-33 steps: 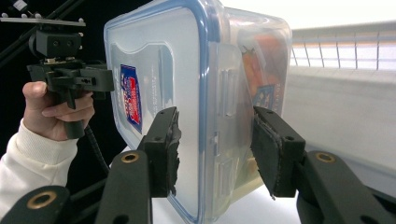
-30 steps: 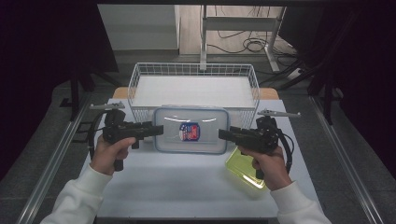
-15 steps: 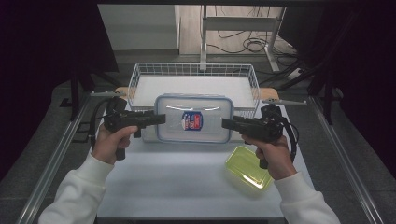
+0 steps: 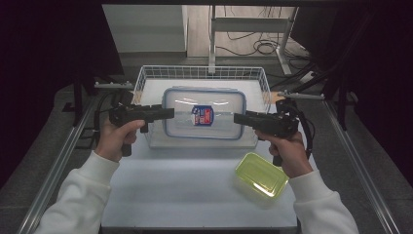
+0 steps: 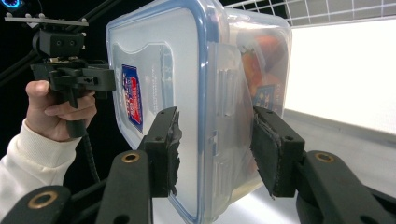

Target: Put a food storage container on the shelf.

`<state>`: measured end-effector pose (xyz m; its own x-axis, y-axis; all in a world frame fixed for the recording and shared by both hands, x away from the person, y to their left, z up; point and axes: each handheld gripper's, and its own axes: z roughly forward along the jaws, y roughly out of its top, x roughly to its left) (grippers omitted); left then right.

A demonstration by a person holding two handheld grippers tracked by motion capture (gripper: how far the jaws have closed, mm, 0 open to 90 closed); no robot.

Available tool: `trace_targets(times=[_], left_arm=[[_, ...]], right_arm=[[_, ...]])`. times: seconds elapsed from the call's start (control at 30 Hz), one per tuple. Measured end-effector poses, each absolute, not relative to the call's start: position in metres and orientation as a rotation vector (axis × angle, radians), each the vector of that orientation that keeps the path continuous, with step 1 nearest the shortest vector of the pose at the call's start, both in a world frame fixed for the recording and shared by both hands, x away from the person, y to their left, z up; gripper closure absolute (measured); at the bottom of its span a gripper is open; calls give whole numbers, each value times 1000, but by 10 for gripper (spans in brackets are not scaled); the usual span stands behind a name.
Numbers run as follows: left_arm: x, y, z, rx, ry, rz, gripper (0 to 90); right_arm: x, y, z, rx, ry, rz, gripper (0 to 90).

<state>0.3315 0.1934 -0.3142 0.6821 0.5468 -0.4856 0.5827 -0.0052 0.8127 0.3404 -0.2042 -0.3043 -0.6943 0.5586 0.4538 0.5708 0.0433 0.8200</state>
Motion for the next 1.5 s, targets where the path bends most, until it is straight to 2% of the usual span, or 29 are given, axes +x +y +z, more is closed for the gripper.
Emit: trace_targets(times=[0.87, 1.5], left_arm=[[375, 199, -280, 1654, 926, -3, 502], [414, 204, -295, 1676, 999, -52, 499]], right_arm=[[391, -200, -276, -1189, -2234, -1827, 539], [435, -194, -289, -1263, -2168, -1743, 533]])
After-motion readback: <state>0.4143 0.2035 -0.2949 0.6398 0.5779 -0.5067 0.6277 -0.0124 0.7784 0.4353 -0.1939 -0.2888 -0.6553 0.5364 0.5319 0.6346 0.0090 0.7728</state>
